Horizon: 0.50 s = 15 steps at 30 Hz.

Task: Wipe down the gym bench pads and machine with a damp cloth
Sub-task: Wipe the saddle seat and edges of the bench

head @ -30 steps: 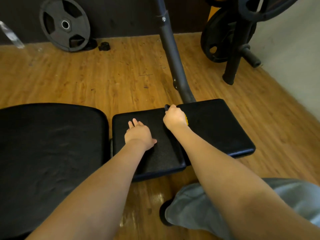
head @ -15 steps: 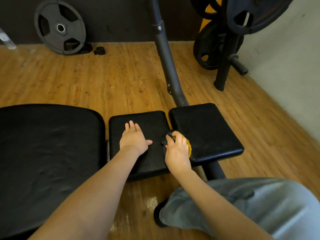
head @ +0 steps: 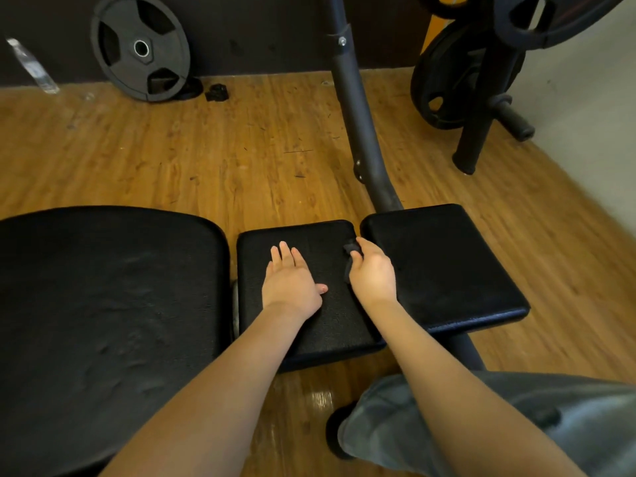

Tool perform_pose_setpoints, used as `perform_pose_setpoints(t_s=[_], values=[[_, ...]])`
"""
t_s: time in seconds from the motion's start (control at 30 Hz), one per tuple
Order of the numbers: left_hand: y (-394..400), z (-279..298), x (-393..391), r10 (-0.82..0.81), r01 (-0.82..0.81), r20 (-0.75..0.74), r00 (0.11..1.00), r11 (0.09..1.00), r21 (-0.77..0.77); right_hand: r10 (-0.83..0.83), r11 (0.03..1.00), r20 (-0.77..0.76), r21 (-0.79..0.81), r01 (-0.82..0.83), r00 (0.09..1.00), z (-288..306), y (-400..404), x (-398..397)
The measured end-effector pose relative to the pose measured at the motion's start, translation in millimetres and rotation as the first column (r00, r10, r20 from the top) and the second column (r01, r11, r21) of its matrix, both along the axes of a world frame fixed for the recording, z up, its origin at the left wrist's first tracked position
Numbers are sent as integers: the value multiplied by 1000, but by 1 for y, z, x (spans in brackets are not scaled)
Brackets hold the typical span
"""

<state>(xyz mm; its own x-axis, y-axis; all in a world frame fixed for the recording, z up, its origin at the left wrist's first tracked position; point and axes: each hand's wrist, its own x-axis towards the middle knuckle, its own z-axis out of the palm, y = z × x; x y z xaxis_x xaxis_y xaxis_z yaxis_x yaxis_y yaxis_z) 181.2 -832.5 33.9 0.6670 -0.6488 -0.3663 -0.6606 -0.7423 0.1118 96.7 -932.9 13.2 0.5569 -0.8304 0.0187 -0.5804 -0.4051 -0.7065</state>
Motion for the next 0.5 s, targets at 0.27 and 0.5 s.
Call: perform_pose_setpoints(t_s=[0.27, 0.5], values=[[-2, 1, -2, 27, -27, -3, 1000, 1000, 15, -139, 983, -93, 105, 148, 986, 14, -19, 35], [-3, 2, -2, 12, -12, -6, 1000, 999, 34, -117, 990, -150, 62, 127, 982, 20, -22, 41]])
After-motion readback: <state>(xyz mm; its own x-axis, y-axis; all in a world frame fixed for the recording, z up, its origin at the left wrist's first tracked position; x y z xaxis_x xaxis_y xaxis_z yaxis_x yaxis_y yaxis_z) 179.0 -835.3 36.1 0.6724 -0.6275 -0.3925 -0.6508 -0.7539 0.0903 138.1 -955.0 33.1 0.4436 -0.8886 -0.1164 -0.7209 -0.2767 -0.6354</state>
